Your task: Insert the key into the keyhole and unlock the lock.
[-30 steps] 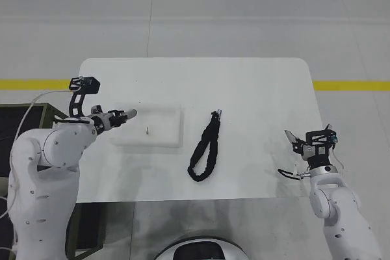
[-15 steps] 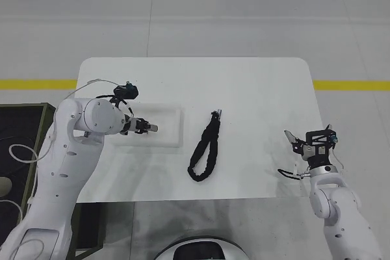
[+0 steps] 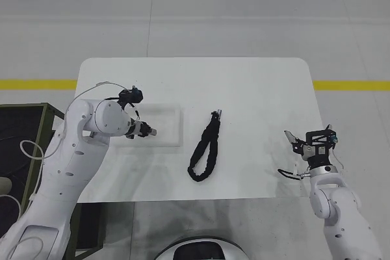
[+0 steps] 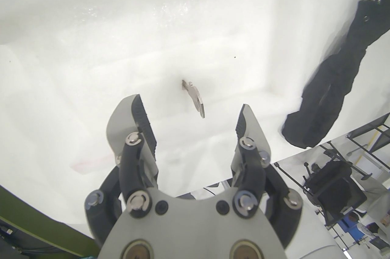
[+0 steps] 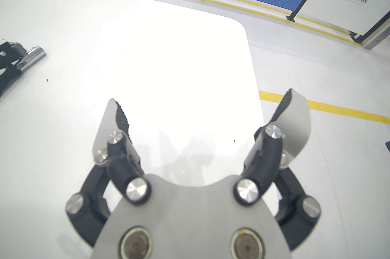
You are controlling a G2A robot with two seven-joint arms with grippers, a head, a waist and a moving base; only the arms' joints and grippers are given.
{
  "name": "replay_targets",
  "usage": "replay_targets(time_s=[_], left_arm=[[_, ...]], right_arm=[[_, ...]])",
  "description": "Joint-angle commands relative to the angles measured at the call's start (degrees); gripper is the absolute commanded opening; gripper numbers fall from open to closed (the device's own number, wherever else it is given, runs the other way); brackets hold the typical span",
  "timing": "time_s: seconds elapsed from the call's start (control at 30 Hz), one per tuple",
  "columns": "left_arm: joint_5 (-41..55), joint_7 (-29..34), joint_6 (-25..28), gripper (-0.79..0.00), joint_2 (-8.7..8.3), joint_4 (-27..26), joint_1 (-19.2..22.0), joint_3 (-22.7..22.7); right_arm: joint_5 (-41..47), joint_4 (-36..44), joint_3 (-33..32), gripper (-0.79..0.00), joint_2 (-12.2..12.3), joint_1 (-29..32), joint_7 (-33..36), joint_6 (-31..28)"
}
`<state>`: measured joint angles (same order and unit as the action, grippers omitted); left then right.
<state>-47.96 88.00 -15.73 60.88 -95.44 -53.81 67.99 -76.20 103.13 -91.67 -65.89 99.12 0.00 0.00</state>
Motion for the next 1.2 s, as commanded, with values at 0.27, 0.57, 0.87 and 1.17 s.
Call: replay_targets(time_s=[0.27, 0.57, 0.87, 1.17], left_arm=[[-0.40, -0.19, -0.74, -0.563, -0.02, 0.91, 0.48, -0.25], [-0.98, -0.04, -0.59, -0.785, -0.06, 0.61, 0.59, 0.35], [-2.36, 0.00, -0.55, -0.785, -0.53, -1.70, -0.04, 1.20], [4.56, 0.00, -0.37, -0.514, -1.24, -2.10, 0.88, 6.48]], right_arm=[[0.00, 0.00, 0.00, 0.000, 0.00, 0.00, 0.00, 0.00], [0.00, 0.00, 0.00, 0.000, 0.00, 0.00, 0.00, 0.00], [0.00, 0.00, 0.00, 0.000, 0.00, 0.00, 0.00, 0.00], [0.00, 0.00, 0.00, 0.000, 0.00, 0.00, 0.00, 0.00]])
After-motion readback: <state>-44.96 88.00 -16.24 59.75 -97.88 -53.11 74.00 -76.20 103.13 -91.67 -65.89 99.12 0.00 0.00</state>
